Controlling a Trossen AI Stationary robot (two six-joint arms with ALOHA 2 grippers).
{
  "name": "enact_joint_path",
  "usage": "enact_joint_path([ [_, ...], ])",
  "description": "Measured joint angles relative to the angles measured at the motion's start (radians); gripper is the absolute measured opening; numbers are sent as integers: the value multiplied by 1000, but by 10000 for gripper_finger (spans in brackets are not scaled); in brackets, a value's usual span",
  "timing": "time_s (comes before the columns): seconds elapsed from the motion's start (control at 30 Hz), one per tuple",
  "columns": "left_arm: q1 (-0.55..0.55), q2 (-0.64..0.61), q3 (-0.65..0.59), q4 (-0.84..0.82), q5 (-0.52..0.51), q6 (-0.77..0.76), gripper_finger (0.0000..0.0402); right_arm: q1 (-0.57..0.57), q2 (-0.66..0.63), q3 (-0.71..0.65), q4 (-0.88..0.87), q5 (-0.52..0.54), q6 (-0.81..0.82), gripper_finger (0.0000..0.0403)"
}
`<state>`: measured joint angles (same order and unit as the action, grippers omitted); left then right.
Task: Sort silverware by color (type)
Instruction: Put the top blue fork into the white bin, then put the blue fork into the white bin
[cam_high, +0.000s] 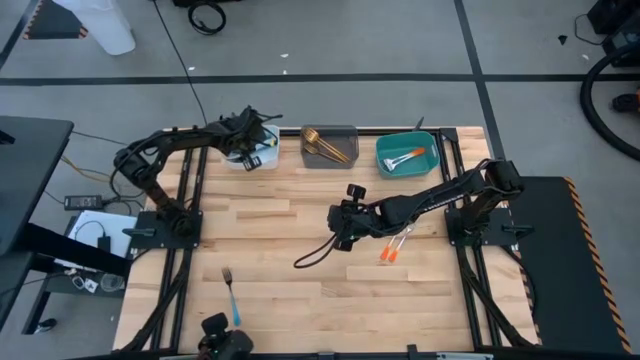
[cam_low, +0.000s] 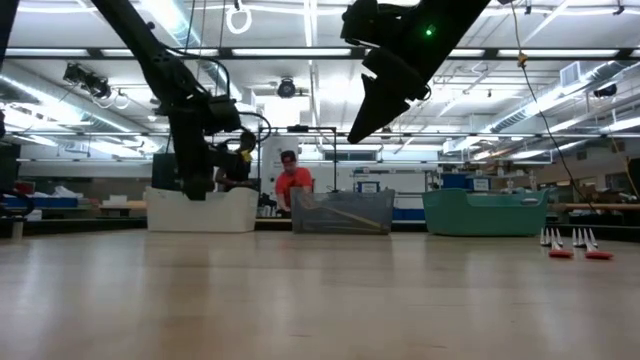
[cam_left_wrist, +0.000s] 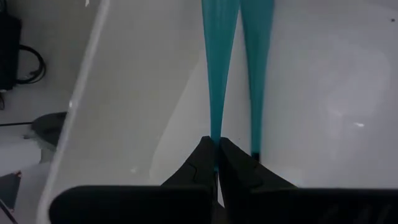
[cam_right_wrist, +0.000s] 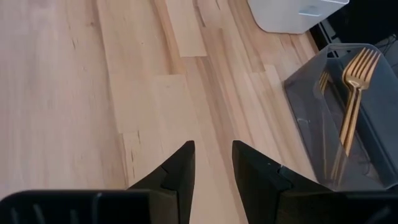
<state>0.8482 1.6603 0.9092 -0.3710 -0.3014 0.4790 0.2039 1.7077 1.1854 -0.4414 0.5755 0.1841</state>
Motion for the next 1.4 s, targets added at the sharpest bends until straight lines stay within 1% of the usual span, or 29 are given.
enact_joint_path([
  [0.27, -6, 47, 0, 3, 2, -12, 16, 7, 0, 0, 0, 0, 7, 117],
  [0.4, -4, 57, 0, -1, 16, -18, 24, 7, 0, 0, 0, 0, 7, 117],
  [0.57, -4, 57, 0, 3, 18, -29, 46, 7, 0, 0, 0, 0, 8, 117],
  [0.7, -10, 50, 0, 1, 19, -30, 77, 7, 0, 0, 0, 0, 8, 117],
  [0.8, -16, 21, 0, -3, 19, -29, 99, 7, 0, 0, 0, 0, 8, 117],
  [0.9, -23, -26, 0, -20, 20, -22, 111, 6, 0, 0, 0, -1, 8, 117],
  [1.0, -28, -76, 0, -50, 19, -18, 113, 6, 0, 0, 0, -1, 8, 117],
  [1.13, -60, -130, 0, -103, 16, -12, 113, 6, 0, 0, 0, -1, 7, 117],
  [1.3, -138, -190, 0, -168, -54, -20, 114, 6, 0, 0, 2, -1, 3, 117],
  [1.4, -189, -218, 0, -213, -64, -36, 114, 6, 0, 0, 1, -1, 3, 117],
])
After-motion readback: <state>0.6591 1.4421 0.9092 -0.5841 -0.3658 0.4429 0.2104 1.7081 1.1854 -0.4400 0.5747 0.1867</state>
